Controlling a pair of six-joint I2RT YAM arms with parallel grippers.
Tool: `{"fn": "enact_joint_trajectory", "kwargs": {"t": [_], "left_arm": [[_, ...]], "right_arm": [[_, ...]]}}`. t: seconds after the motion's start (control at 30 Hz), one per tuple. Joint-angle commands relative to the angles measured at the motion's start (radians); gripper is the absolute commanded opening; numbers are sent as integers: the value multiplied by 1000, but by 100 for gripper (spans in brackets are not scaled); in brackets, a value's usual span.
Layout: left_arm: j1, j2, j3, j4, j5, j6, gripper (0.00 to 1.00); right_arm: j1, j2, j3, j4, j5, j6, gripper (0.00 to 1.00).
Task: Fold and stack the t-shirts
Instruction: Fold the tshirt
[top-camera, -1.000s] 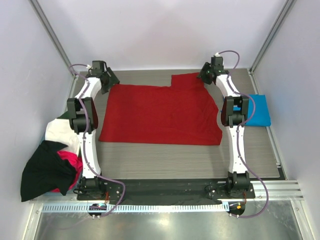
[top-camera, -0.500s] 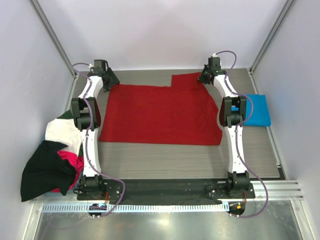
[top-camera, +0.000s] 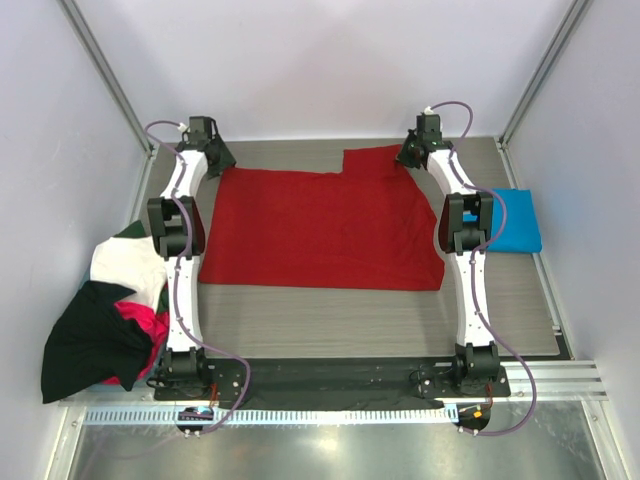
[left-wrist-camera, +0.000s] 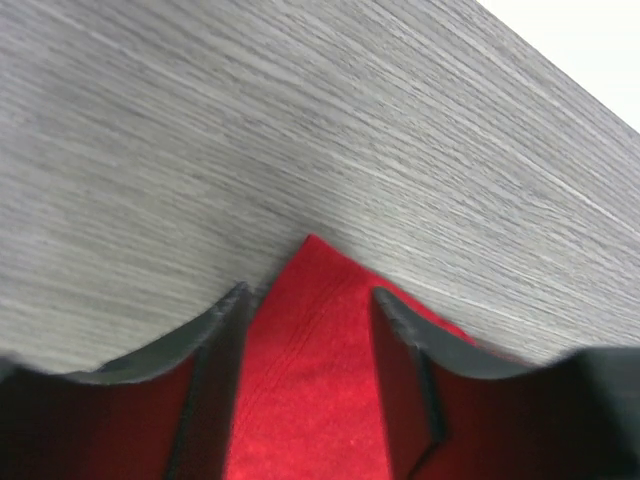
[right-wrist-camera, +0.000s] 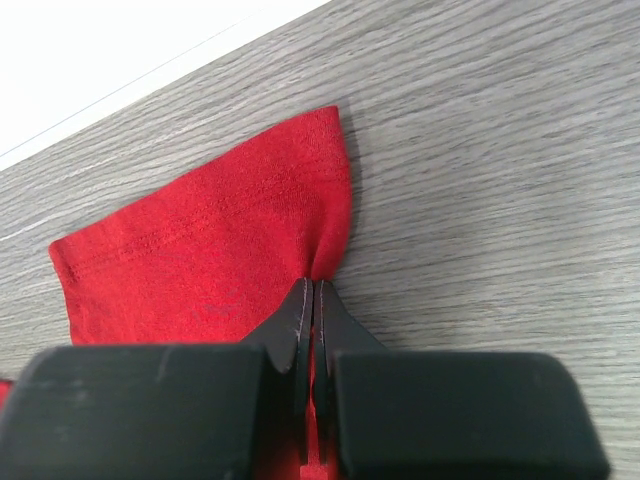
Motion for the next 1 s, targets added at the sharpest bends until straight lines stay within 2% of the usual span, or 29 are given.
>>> {"fn": "enact_joint_trajectory", "kwargs": {"t": [0.0, 0.17, 0.27, 0.3, 0.37, 0.4, 0.67, 0.97], "left_arm": [[2, 33, 60, -49, 5, 33, 50], [-2, 34, 64, -55, 2, 31, 42], [-15, 42, 93, -83, -40, 39, 29], [-13, 44, 93, -84, -38, 40, 21], [-15, 40, 92, -84, -44, 43, 11], [-13, 37, 90, -84, -53, 45, 1], [-18, -76, -32, -32, -86, 55, 0], [-18, -282, -325, 193, -23, 40, 0]], "right_arm": [[9, -28, 14, 1, -21, -26, 1], [13, -45, 2, 7, -34, -23, 1], [24, -56, 2, 9, -36, -34, 1], [29, -59, 2, 12, -36, -40, 1], [30, -65, 2, 15, -38, -41, 1], [30, -70, 3, 16, -38, -40, 1], [25, -111, 14, 28, -51, -34, 1], [18, -200, -54, 53, -47, -37, 1]]}}
